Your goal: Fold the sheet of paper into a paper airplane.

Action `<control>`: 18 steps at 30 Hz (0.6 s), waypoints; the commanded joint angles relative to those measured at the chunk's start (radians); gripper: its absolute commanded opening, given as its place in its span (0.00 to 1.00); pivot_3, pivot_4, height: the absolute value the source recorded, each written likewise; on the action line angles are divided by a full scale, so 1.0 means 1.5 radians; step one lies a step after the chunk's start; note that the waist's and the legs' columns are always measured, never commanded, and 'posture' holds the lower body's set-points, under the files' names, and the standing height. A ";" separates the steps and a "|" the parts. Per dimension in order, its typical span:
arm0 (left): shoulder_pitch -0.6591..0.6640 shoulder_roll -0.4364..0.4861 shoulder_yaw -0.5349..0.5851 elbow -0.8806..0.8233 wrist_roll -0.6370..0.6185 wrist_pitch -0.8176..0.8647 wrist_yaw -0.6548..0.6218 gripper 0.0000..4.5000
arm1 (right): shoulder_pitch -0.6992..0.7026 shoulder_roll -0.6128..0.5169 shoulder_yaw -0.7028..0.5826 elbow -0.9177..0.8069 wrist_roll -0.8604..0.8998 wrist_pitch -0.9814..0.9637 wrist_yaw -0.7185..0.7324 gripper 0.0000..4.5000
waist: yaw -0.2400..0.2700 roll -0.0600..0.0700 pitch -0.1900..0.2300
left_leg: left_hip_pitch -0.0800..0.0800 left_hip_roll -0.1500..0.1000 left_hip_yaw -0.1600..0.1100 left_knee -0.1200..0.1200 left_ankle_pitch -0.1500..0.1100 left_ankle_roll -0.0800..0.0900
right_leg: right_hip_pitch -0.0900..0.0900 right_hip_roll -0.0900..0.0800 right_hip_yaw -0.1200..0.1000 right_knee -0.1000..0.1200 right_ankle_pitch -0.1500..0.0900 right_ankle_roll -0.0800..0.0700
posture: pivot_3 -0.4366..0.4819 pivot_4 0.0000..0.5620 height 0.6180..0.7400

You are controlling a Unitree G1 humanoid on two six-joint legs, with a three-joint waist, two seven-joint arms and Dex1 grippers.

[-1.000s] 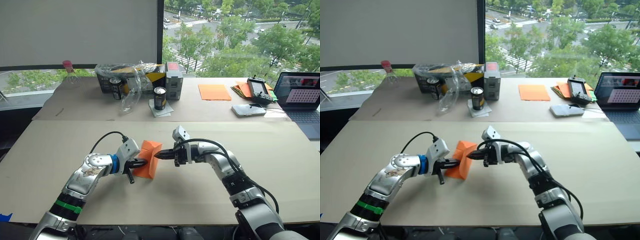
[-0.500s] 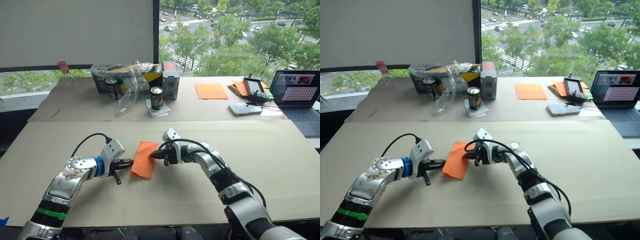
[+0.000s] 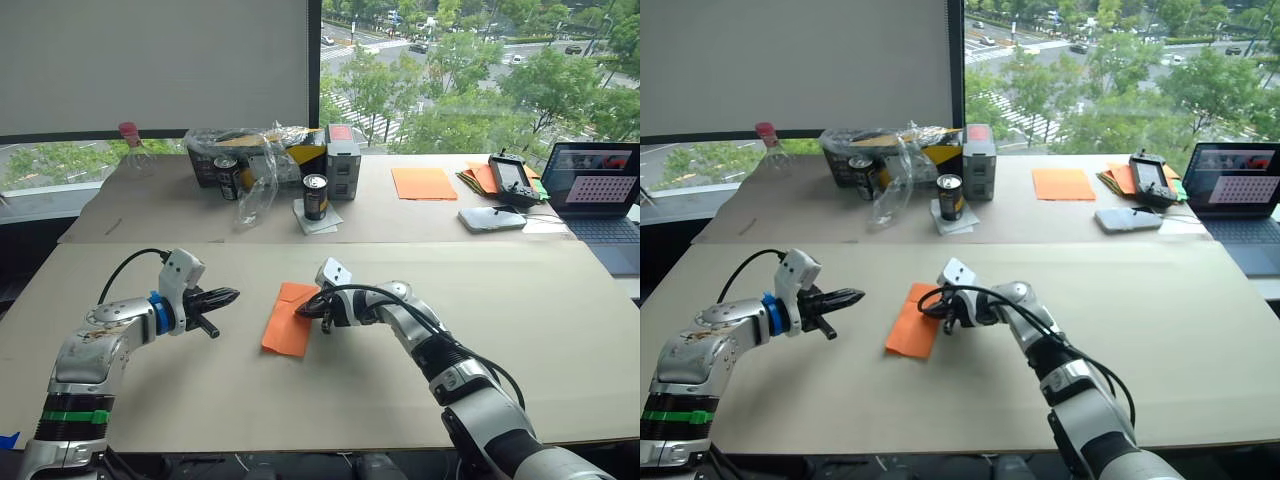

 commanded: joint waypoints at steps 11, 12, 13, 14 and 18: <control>-0.038 -0.038 -0.174 0.033 0.077 -0.065 -0.032 0.00 | 0.062 -0.029 -0.011 -0.063 -0.014 0.059 -0.055 0.01 | 0.004 0.000 0.000 | 0.000 0.000 0.000 0.000 0.000 0.000 | 0.000 0.000 0.000 0.000 0.000 0.000 | 0.48 0.27 0.92; -0.037 -0.036 -0.181 0.042 0.085 -0.072 -0.034 0.00 | 0.064 -0.030 -0.015 -0.066 -0.012 0.060 -0.059 0.01 | 0.004 0.000 0.000 | 0.000 0.000 0.000 0.000 0.000 0.000 | 0.000 0.000 0.000 0.000 0.000 0.000 | 0.48 0.27 0.92; -0.036 -0.033 -0.187 0.051 0.092 -0.077 -0.036 0.00 | 0.064 -0.031 -0.019 -0.068 -0.011 0.059 -0.065 0.01 | 0.005 0.000 0.000 | -0.001 0.000 0.000 0.000 0.000 0.000 | 0.000 0.000 0.000 0.000 0.000 0.000 | 0.48 0.27 0.92; -0.034 -0.029 -0.191 0.057 0.098 -0.081 -0.037 0.00 | 0.064 -0.031 -0.023 -0.069 -0.010 0.056 -0.071 0.01 | 0.005 0.000 0.000 | 0.000 0.000 0.000 0.000 0.000 0.000 | 0.000 0.000 0.000 0.000 0.000 0.000 | 0.48 0.27 0.92; -0.022 -0.021 -0.206 0.068 0.116 -0.096 -0.045 0.00 | 0.054 -0.029 -0.040 -0.051 -0.008 0.038 -0.098 0.01 | 0.005 0.000 0.000 | 0.001 0.000 0.000 0.000 0.000 0.000 | 0.001 0.000 0.000 0.000 0.000 0.000 | 0.48 0.27 0.92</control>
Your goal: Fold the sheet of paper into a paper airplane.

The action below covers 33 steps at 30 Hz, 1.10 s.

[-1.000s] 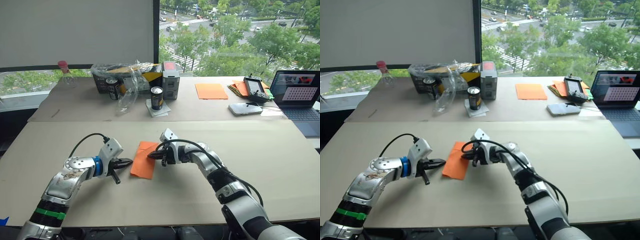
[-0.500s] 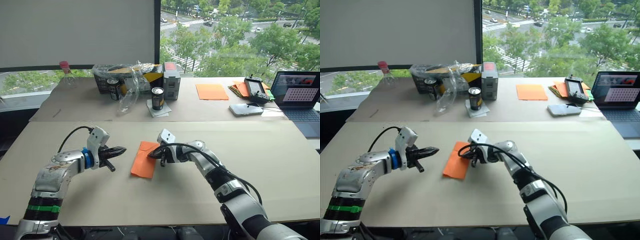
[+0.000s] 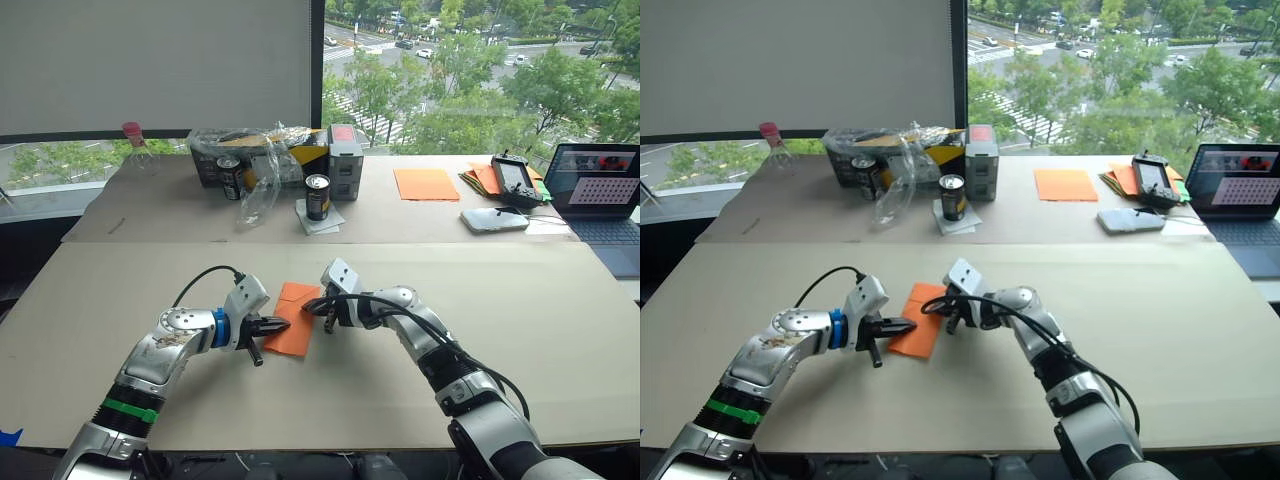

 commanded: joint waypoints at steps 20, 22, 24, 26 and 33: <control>0.010 0.004 -0.011 0.024 0.023 0.000 -0.005 0.00 | -0.022 -0.009 -0.049 0.068 0.003 -0.140 -0.042 0.01 | -0.004 0.000 0.000 | 0.001 0.000 0.000 -0.001 0.000 0.000 | 0.001 0.000 0.000 0.000 0.000 0.000 | 0.48 0.27 0.92; 0.007 0.001 -0.014 0.029 0.024 -0.003 -0.007 0.00 | -0.012 -0.010 -0.041 0.049 -0.002 -0.127 -0.038 0.01 | -0.004 0.000 0.000 | 0.001 0.000 0.000 -0.001 0.000 0.000 | 0.001 0.000 0.000 0.000 0.000 0.000 | 0.48 0.27 0.92; 0.005 -0.001 -0.015 0.033 0.025 -0.004 -0.008 0.00 | 0.000 -0.012 -0.022 0.049 -0.017 -0.113 -0.028 0.01 | -0.004 0.000 0.000 | 0.001 0.000 0.000 -0.001 0.000 0.000 | 0.001 0.000 0.000 0.000 0.000 0.000 | 0.48 0.27 0.92; 0.004 -0.003 -0.016 0.036 0.025 -0.005 -0.010 0.00 | 0.013 -0.009 -0.015 0.048 -0.019 -0.101 -0.024 0.01 | -0.004 0.000 0.000 | 0.001 0.000 0.000 -0.001 0.000 0.000 | 0.001 0.000 0.000 0.000 0.000 0.000 | 0.48 0.27 0.92; 0.003 -0.006 -0.019 0.038 0.027 -0.006 -0.015 0.00 | 0.077 -0.028 0.033 -0.061 -0.018 -0.052 0.043 0.01 | -0.005 0.000 -0.001 | 0.002 0.000 0.000 -0.001 0.000 0.000 | 0.001 0.000 0.000 0.000 0.000 0.000 | 0.48 0.27 0.92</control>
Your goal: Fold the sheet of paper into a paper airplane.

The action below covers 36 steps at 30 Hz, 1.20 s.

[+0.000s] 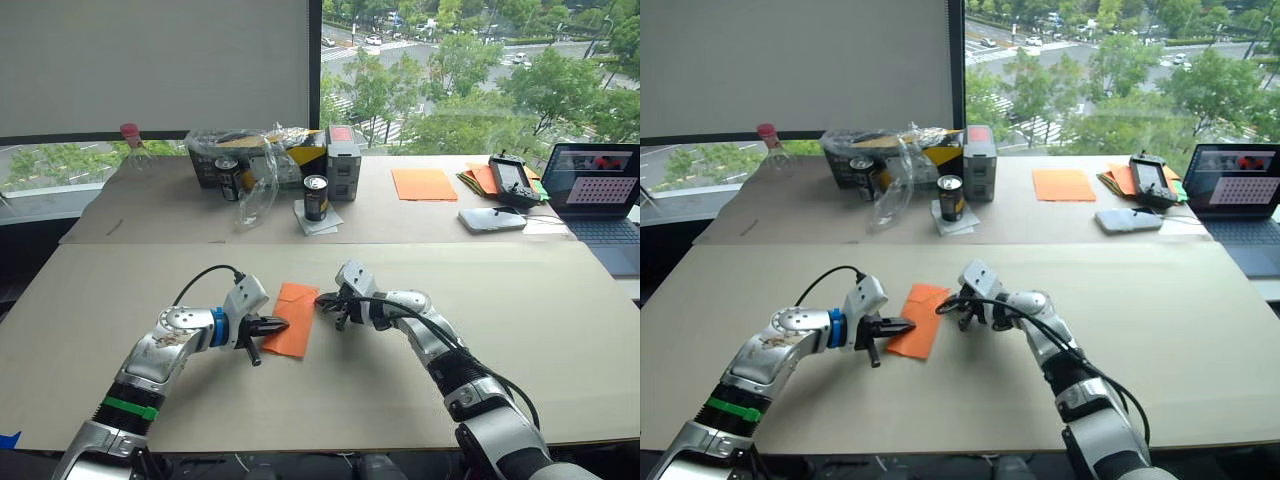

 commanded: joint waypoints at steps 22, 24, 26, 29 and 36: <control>0.015 -0.007 -0.023 0.019 0.021 0.014 -0.004 0.00 | 0.070 -0.091 0.200 -0.309 -0.060 0.135 0.123 0.01 | 0.002 0.000 -0.001 | 0.000 0.000 0.000 0.000 0.000 0.000 | 0.000 0.000 0.000 0.000 -0.001 0.001 | 0.48 0.27 0.92; 0.018 -0.005 -0.023 0.017 0.021 0.015 -0.006 0.00 | 0.068 -0.092 0.204 -0.314 -0.062 0.136 0.128 0.01 | 0.001 0.000 -0.001 | 0.000 0.000 0.000 0.000 0.000 0.000 | 0.000 0.000 0.000 0.000 -0.001 0.001 | 0.48 0.27 0.92; 0.020 -0.002 -0.023 0.016 0.020 0.016 -0.008 0.00 | 0.068 -0.092 0.207 -0.320 -0.060 0.139 0.133 0.01 | 0.001 0.000 -0.001 | 0.000 0.000 0.000 0.000 0.000 0.000 | 0.000 0.000 0.000 0.000 -0.001 0.001 | 0.48 0.27 0.92; 0.017 0.001 -0.021 0.020 0.020 0.017 -0.012 0.00 | 0.058 -0.098 0.203 -0.328 -0.062 0.153 0.135 0.01 | 0.000 0.000 -0.001 | 0.000 0.000 0.000 0.000 0.000 0.000 | 0.000 0.000 0.000 0.000 -0.001 0.001 | 0.48 0.27 0.92; 0.004 -0.001 0.022 0.024 -0.010 0.035 -0.008 0.00 | 0.019 -0.116 0.134 -0.421 0.000 0.249 0.155 0.01 | 0.001 0.000 -0.001 | -0.002 0.000 0.000 0.000 0.000 0.000 | -0.001 0.000 0.000 0.000 -0.001 0.001 | 0.48 0.27 0.92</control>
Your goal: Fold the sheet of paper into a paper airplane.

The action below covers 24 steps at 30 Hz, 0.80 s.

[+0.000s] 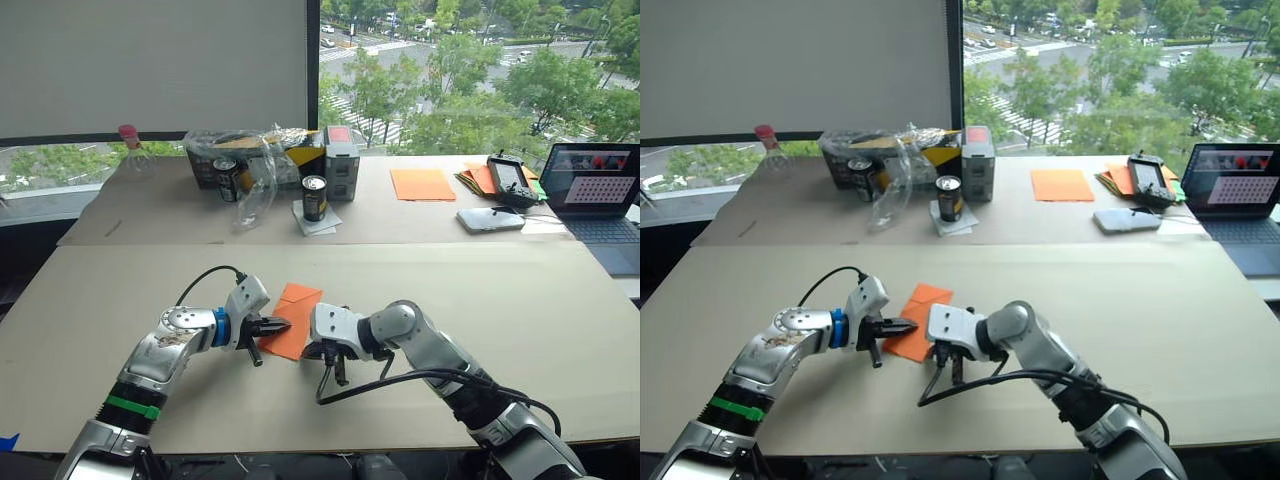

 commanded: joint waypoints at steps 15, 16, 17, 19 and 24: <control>-0.010 0.041 0.186 0.012 -0.120 0.104 0.039 0.00 | -0.040 -0.115 -0.152 -0.101 0.108 0.099 -0.007 0.01 | 0.005 -0.001 0.001 | -0.005 0.000 -0.001 0.000 0.000 0.000 | -0.003 -0.001 -0.001 -0.002 0.000 0.000 | 0.48 0.27 0.92; -0.009 0.042 0.171 0.017 -0.109 0.093 0.036 0.00 | -0.035 -0.122 -0.155 -0.109 0.113 0.104 -0.008 0.01 | 0.005 -0.001 0.001 | -0.005 0.000 -0.001 0.000 0.000 0.000 | -0.003 -0.001 -0.001 -0.002 0.000 0.000 | 0.48 0.27 0.92; -0.008 0.040 0.159 0.021 -0.102 0.085 0.033 0.00 | -0.030 -0.128 -0.157 -0.115 0.118 0.110 -0.010 0.01 | 0.006 -0.001 0.001 | -0.005 0.000 -0.001 0.000 0.000 0.000 | -0.003 -0.001 -0.001 -0.002 0.000 0.000 | 0.48 0.27 0.92; -0.013 0.029 0.143 0.027 -0.098 0.077 0.030 0.00 | -0.023 -0.137 -0.160 -0.126 0.123 0.120 -0.016 0.01 | 0.009 -0.001 0.001 | -0.005 0.000 0.000 0.000 0.000 0.000 | -0.003 -0.001 -0.001 -0.002 0.000 0.000 | 0.48 0.27 0.92; -0.031 -0.003 0.111 0.055 -0.092 0.065 0.023 0.00 | -0.001 -0.158 -0.177 -0.149 0.134 0.145 -0.046 0.01 | 0.014 -0.002 0.001 | -0.005 0.000 0.000 0.000 0.000 0.000 | -0.003 -0.001 -0.001 -0.002 0.000 0.000 | 0.48 0.27 0.92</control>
